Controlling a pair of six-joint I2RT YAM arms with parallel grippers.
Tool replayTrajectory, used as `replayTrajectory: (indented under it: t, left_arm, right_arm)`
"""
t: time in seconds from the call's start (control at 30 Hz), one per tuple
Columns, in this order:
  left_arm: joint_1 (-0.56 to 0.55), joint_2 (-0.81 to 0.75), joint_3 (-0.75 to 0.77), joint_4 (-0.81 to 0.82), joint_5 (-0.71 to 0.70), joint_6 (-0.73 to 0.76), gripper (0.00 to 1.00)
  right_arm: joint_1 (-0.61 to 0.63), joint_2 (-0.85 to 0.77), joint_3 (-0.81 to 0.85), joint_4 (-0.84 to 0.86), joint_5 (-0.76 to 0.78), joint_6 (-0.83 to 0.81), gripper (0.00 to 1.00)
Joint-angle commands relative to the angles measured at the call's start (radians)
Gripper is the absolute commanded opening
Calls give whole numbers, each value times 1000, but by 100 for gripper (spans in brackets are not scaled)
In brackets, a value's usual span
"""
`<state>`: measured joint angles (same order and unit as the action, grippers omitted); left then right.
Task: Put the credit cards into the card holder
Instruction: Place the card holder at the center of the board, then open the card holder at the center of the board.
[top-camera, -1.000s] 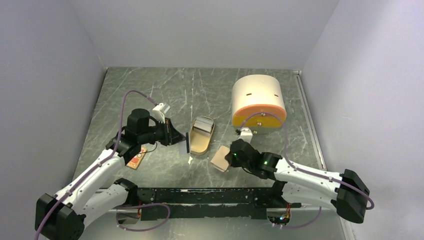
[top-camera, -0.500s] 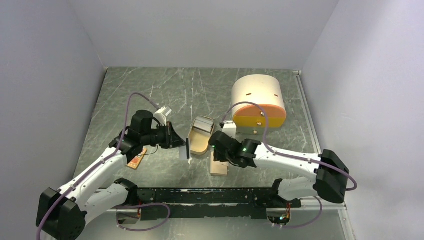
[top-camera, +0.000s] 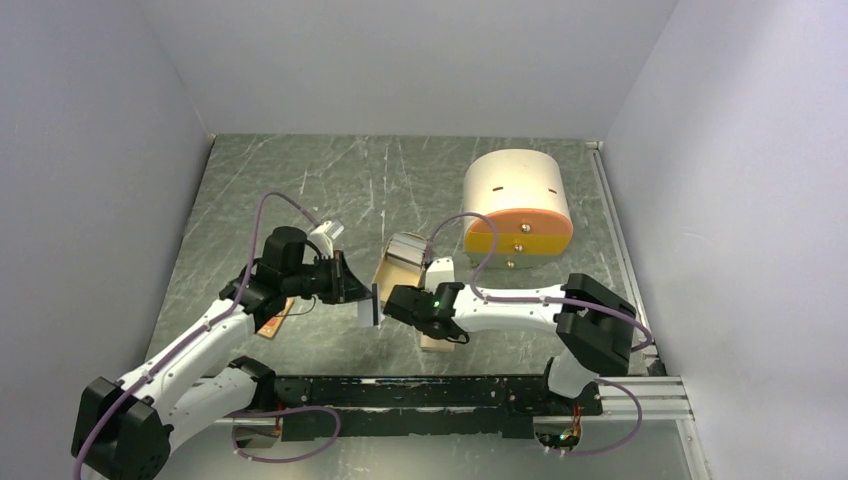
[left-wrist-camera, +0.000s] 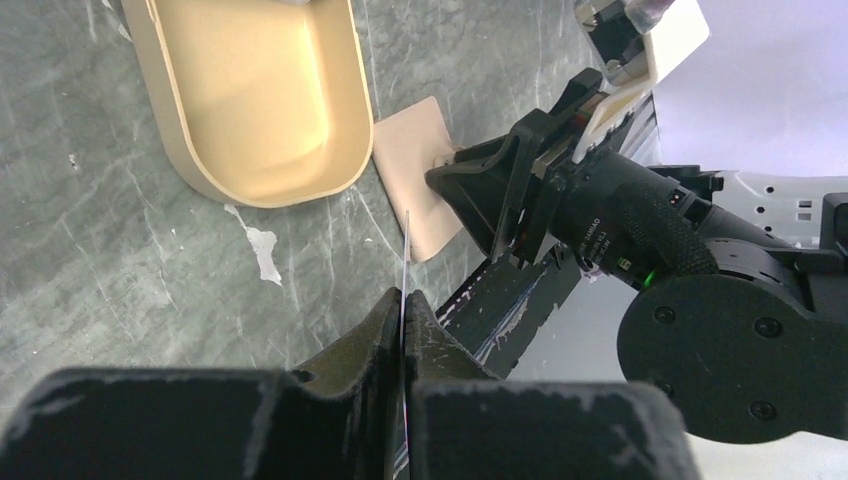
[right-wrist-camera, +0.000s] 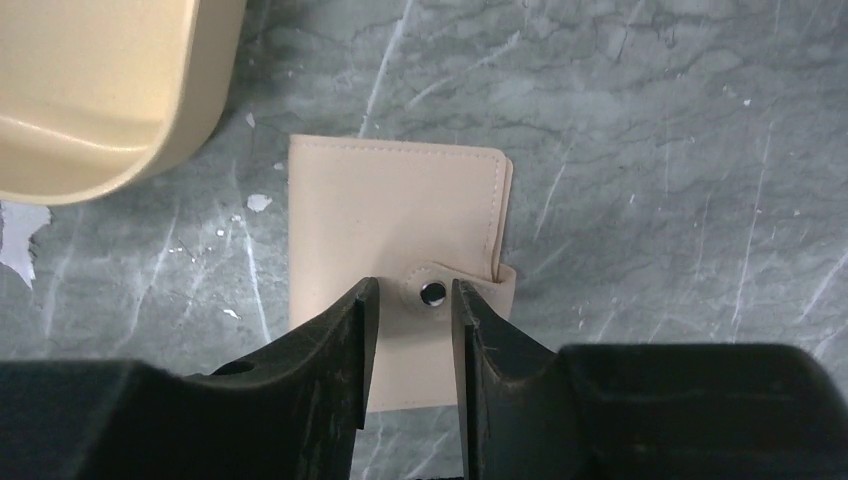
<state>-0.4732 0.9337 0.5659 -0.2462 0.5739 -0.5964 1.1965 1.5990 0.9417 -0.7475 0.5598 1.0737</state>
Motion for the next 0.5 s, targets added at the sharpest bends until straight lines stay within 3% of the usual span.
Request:
replayTrajectory:
  t: [0.0,0.23,0.4,0.47]
  left_arm:
    - [-5,-11,-25,30,2,-12,9]
    - [-5,57,-3,78,-21,-24,9]
    - [-24,108,-13,150,22,-74,9]
    - [-41,117,-16,167,13,-89,9]
  right_arm:
    - [8,25,18,-12,88,-10,36]
    - [6,48,-41,70,89,-42,27]
    - [7,20,-103,114,89,-58,0]
    - [6,-30,-141,148,90,-60,0]
